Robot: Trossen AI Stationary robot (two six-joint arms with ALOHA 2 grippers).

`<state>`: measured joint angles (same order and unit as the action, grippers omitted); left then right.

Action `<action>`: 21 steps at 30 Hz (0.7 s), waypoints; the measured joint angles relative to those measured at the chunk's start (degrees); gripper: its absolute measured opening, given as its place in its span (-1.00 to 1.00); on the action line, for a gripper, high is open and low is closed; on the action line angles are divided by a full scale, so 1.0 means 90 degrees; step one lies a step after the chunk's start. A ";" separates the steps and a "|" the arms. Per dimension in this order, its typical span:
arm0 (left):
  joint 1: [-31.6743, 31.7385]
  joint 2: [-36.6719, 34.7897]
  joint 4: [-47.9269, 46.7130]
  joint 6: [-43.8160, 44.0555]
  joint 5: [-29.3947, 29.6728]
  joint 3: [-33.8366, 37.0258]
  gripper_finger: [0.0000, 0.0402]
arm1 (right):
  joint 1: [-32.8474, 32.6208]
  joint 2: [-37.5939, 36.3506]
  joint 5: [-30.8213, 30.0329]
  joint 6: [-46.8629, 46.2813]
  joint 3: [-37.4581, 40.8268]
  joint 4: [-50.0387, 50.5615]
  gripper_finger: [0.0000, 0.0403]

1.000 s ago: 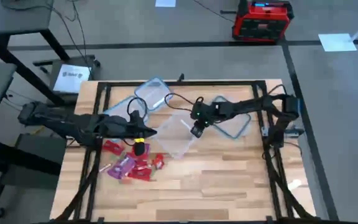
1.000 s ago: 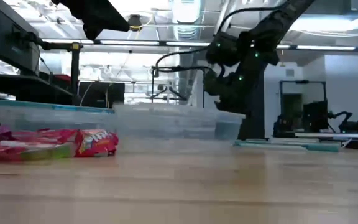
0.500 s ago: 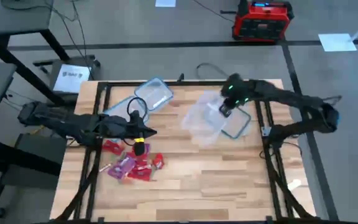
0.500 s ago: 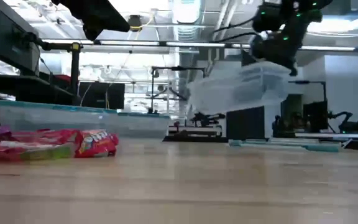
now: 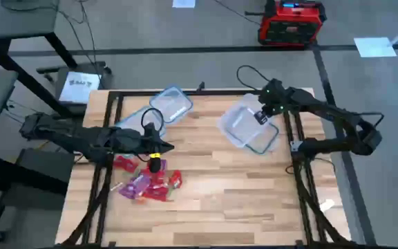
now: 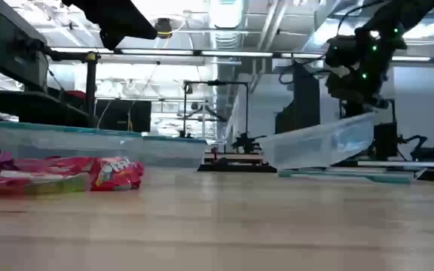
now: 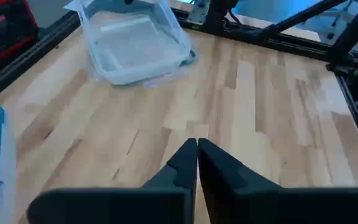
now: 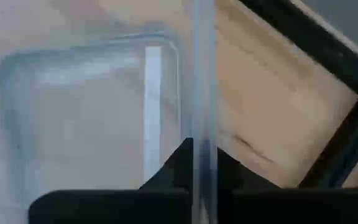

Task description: Sort candy

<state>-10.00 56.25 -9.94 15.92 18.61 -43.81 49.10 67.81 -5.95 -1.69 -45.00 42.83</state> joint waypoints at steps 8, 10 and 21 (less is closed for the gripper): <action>0.0000 0.0000 -0.0006 0.0065 -0.0002 0.0000 -1.00 | 0.0191 0.0000 -0.0049 0.0247 0.0039 0.0255 -0.89; 0.0000 0.0000 -0.0013 0.0098 -0.0002 0.0000 -1.00 | 0.0193 0.0002 -0.0026 0.0257 0.0039 0.0300 -0.82; 0.0012 -0.0007 -0.0451 -0.0081 0.0423 -0.0007 -1.00 | -0.0032 -0.0080 0.0466 0.0568 -0.0436 0.1022 -0.34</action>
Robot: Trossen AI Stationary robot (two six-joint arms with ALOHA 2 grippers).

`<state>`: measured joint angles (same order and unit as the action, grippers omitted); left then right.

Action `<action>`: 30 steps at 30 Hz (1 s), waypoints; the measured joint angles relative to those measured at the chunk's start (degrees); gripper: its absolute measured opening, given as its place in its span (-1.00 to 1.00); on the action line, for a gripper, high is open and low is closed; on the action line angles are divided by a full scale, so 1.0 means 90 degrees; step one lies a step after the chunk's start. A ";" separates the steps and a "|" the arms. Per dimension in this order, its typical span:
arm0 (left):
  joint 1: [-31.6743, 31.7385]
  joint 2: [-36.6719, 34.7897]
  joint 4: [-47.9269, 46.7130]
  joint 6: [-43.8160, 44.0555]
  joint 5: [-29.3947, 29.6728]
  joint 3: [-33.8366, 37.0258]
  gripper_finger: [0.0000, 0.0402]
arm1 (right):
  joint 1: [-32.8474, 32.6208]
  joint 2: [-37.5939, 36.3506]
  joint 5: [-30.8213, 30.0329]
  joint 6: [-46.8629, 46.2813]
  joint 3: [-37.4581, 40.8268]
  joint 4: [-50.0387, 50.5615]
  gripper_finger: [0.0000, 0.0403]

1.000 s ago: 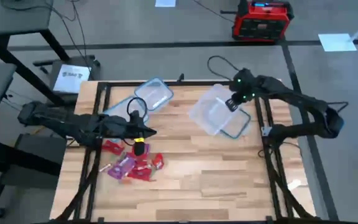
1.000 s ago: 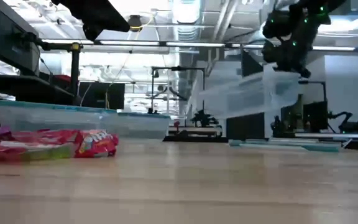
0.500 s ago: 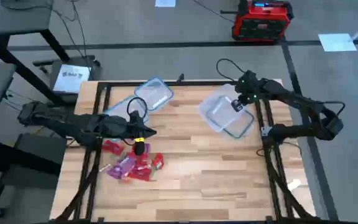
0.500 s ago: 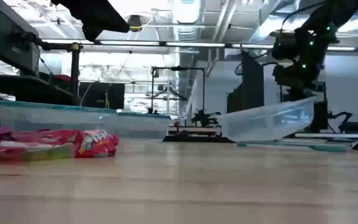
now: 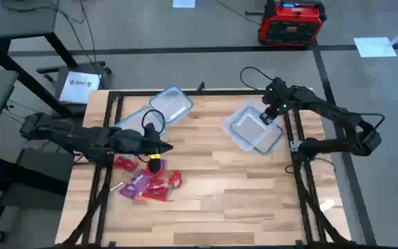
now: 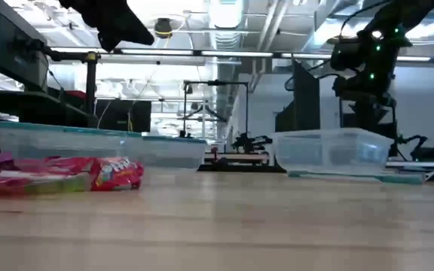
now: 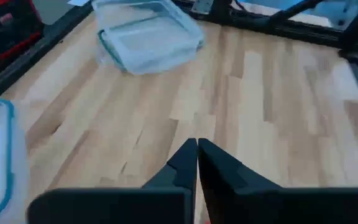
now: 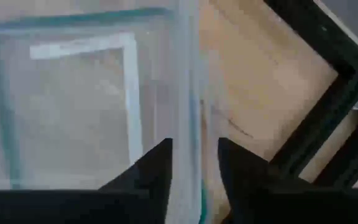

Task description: Sort candy

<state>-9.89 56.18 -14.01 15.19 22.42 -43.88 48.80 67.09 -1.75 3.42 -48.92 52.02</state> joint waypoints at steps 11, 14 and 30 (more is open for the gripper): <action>0.2053 0.0341 -0.2517 0.2223 0.0780 -0.0002 -1.00 | -0.2588 -0.0468 0.1339 -0.1363 0.0613 -0.1826 -0.31; 0.2773 0.0688 -0.2513 0.1717 -0.0198 -0.0002 -1.00 | -0.3243 -0.0445 0.1314 -0.1461 0.1020 -0.2635 -0.31; 0.2005 0.2650 -0.0808 0.0579 -0.3294 -0.0200 -1.00 | -0.5311 -0.0462 0.0311 -0.1670 0.1381 -0.4145 -0.31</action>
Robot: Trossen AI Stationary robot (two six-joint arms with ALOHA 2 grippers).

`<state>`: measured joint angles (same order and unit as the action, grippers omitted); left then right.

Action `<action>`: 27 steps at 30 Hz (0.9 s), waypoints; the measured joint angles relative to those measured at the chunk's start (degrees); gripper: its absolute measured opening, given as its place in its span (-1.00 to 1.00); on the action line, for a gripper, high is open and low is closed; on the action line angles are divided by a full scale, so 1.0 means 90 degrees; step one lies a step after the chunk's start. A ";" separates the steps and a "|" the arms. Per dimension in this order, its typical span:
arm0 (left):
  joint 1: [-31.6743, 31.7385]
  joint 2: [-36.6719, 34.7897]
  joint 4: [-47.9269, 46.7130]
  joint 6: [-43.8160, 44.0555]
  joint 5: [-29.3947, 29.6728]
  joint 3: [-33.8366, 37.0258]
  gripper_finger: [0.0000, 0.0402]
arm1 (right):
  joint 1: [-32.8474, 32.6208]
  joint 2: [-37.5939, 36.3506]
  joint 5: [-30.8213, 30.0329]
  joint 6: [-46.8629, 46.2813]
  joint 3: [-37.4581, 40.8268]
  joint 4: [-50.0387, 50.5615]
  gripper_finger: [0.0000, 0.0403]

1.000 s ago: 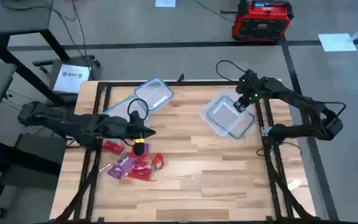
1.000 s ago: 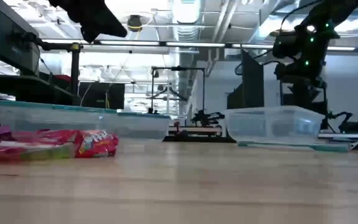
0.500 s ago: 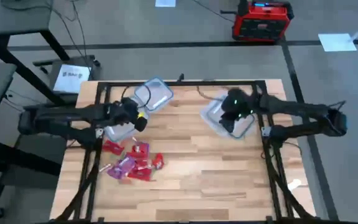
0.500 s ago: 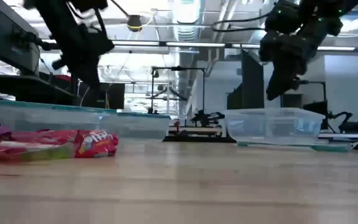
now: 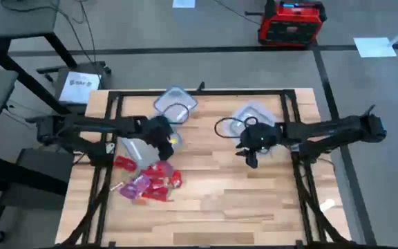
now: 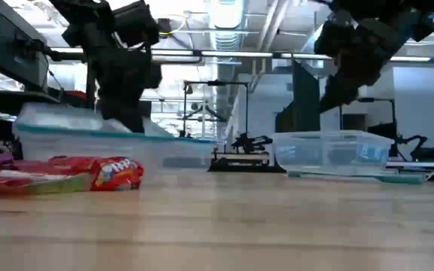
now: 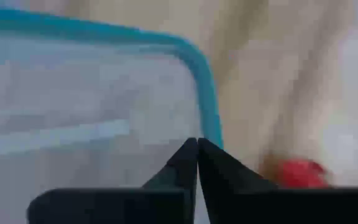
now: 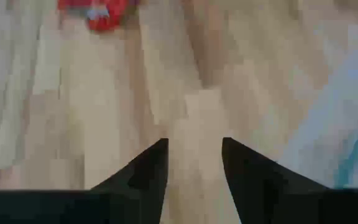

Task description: Sort candy

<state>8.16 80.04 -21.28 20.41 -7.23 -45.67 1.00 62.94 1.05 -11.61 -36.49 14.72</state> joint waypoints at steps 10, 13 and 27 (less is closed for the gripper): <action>-0.0821 0.0134 -0.1082 -0.0217 0.0222 -0.1572 -1.00 | -0.0113 0.0000 -0.0013 -0.0064 0.0000 -0.0197 -0.31; -0.0943 -0.0054 -0.2007 0.0299 0.1209 -0.1911 -1.00 | -0.0113 0.0000 -0.0013 -0.0064 0.0000 -0.0191 -0.31; -0.0671 -0.0056 -0.1182 0.0920 0.1882 -0.0526 -1.00 | -0.0004 0.0020 -0.0010 -0.0916 0.0182 -0.0007 -0.31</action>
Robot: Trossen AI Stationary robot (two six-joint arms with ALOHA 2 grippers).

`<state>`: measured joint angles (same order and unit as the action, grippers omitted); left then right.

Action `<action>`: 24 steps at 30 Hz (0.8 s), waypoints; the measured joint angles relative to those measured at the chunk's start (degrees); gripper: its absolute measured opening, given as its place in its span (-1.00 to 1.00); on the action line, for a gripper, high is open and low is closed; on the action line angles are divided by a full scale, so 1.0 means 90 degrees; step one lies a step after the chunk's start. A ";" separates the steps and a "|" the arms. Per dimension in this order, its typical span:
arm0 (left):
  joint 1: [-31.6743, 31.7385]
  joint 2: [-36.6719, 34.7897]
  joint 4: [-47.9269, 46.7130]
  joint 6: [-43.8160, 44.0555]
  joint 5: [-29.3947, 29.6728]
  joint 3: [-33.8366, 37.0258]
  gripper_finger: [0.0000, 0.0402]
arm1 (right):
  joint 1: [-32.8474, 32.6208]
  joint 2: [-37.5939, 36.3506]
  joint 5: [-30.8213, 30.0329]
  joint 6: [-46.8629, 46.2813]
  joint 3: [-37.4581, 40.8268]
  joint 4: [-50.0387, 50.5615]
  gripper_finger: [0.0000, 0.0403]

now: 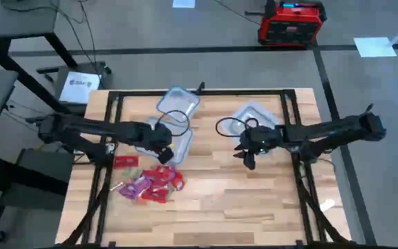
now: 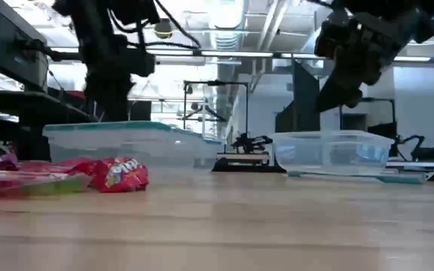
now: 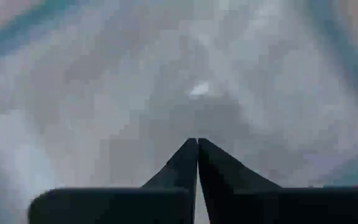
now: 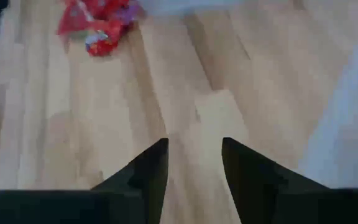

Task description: Sort candy

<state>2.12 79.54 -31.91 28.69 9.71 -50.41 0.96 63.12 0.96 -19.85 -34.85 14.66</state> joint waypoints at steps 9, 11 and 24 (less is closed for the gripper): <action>-0.0538 0.0697 0.2195 -0.0889 -0.1051 -0.0003 -1.00 | -0.0183 -0.0001 0.0020 -0.0379 0.0015 0.0091 -0.31; -0.0631 0.0825 0.2469 -0.1212 -0.1445 -0.0033 -1.00 | -0.0269 -0.0001 0.0024 -0.0278 0.0015 0.0004 -0.31; -0.1051 -0.0021 0.0851 -0.0235 -0.0633 -0.1033 -1.00 | -0.0368 0.0115 0.0038 -0.0757 0.0057 -0.1155 -0.31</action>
<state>-7.34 79.34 -24.25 26.57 4.01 -59.70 -2.34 64.15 1.30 -26.67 -34.34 4.26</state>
